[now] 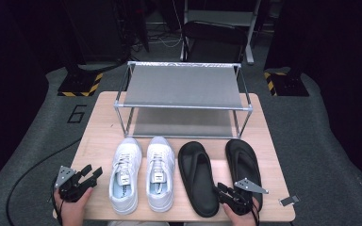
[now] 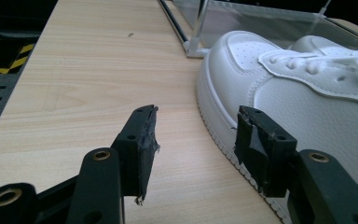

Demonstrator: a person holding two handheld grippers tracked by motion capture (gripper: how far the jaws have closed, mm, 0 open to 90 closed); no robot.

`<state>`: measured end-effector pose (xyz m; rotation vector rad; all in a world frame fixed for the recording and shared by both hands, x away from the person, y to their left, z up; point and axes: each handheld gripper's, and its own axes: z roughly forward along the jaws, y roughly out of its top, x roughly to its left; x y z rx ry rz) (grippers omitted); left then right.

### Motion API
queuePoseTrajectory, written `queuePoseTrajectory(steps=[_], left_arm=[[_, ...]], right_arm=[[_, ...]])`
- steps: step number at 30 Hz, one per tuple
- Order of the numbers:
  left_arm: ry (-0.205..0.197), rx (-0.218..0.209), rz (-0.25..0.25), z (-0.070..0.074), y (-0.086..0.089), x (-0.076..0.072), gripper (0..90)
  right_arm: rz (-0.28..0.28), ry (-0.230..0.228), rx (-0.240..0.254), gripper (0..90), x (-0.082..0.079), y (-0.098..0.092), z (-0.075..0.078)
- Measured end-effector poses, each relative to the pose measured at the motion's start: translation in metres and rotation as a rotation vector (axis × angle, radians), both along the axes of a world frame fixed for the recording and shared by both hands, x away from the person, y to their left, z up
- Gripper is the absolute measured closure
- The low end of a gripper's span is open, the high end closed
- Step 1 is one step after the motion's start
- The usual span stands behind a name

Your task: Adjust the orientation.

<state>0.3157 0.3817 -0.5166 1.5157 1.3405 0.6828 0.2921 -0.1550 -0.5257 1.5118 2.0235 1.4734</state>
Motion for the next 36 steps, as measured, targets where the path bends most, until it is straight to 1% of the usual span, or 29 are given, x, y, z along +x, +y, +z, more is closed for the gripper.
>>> queuePoseTrajectory(steps=[1,2,6,7,8,9,10,13,15,16,17,18,19,20,21,22,23,24,26,29,30,32,34,36], left_arm=[[0.007,-0.002,0.002,0.000,0.001,-0.001,47.5],[0.003,-0.008,0.013,0.001,0.003,-0.002,47.5],[0.005,-0.014,0.019,0.001,0.004,-0.003,47.5],[-0.004,-0.020,0.025,0.001,0.004,-0.004,47.4],[-0.014,-0.020,0.031,0.000,0.003,-0.003,47.2],[-0.014,-0.020,0.031,0.000,0.003,-0.003,47.1],[0.002,-0.013,0.022,0.001,0.004,-0.004,47.2],[-0.002,-0.010,0.025,0.001,0.003,-0.003,47.2],[0.005,-0.002,0.023,0.001,0.002,-0.003,47.1],[0.003,0.010,0.021,0.000,0.001,-0.003,47.2],[0.003,0.010,0.021,0.000,0.001,-0.003,47.1],[-0.007,0.011,0.027,0.000,0.000,-0.003,47.1],[0.000,0.013,0.017,0.001,0.001,-0.003,47.1],[-0.001,0.009,0.018,0.001,0.000,-0.003,47.0],[-0.001,0.009,0.018,0.001,0.000,-0.003,46.9],[0.000,0.008,0.018,0.001,0.000,-0.003,46.9],[-0.010,0.005,0.025,0.000,0.000,-0.003,46.9],[-0.009,0.006,0.024,0.000,0.000,-0.003,46.8],[0.002,0.007,0.018,0.001,0.000,-0.004,46.5],[-0.006,0.005,0.023,0.000,0.000,-0.003,46.5],[0.005,0.006,0.016,0.000,0.001,-0.003,46.5],[0.006,0.005,0.017,0.000,0.001,-0.003,46.4],[0.005,0.003,0.015,0.000,0.001,-0.003,46.4],[-0.004,-0.001,0.019,0.000,0.000,-0.003,46.4]], right_arm=[[-0.003,0.015,0.006,73.4,-0.001,0.001,0.000],[-0.004,0.001,-0.012,74.9,-0.001,0.003,0.000],[-0.015,-0.009,-0.017,77.0,-0.001,0.004,0.001],[-0.023,-0.009,-0.017,77.1,-0.002,0.005,0.001],[-0.025,-0.008,-0.011,77.1,-0.001,0.006,0.000],[-0.025,-0.008,-0.011,77.1,-0.001,0.006,0.000],[-0.029,-0.008,-0.001,77.1,0.000,0.007,0.000],[-0.034,-0.006,0.007,77.2,0.002,0.009,-0.001],[-0.036,-0.010,0.011,77.1,0.005,0.010,-0.002],[-0.032,-0.013,0.010,75.5,0.007,0.011,-0.002],[-0.032,-0.013,0.010,75.5,0.007,0.011,-0.002],[-0.028,0.004,0.025,68.7,0.007,0.011,-0.001],[-0.028,0.004,0.025,68.7,0.007,0.011,-0.001],[-0.029,0.010,0.019,63.0,0.008,0.010,-0.002],[-0.029,0.010,0.019,63.0,0.008,0.010,-0.002],[-0.034,0.026,0.027,60.8,0.007,0.010,-0.003],[-0.034,0.027,0.033,59.2,0.007,0.010,-0.004],[-0.025,0.040,0.035,58.3,0.006,0.010,-0.004],[-0.018,0.047,0.029,57.6,0.006,0.012,-0.004],[-0.004,0.052,0.028,55.4,0.007,0.014,-0.006],[-0.004,0.080,0.036,53.5,0.007,0.016,-0.008],[-0.001,0.084,0.043,52.4,0.007,0.016,-0.009],[-0.006,0.116,0.070,51.7,0.006,0.015,-0.010],[-0.005,0.117,0.074,50.9,0.007,0.015,-0.010]])
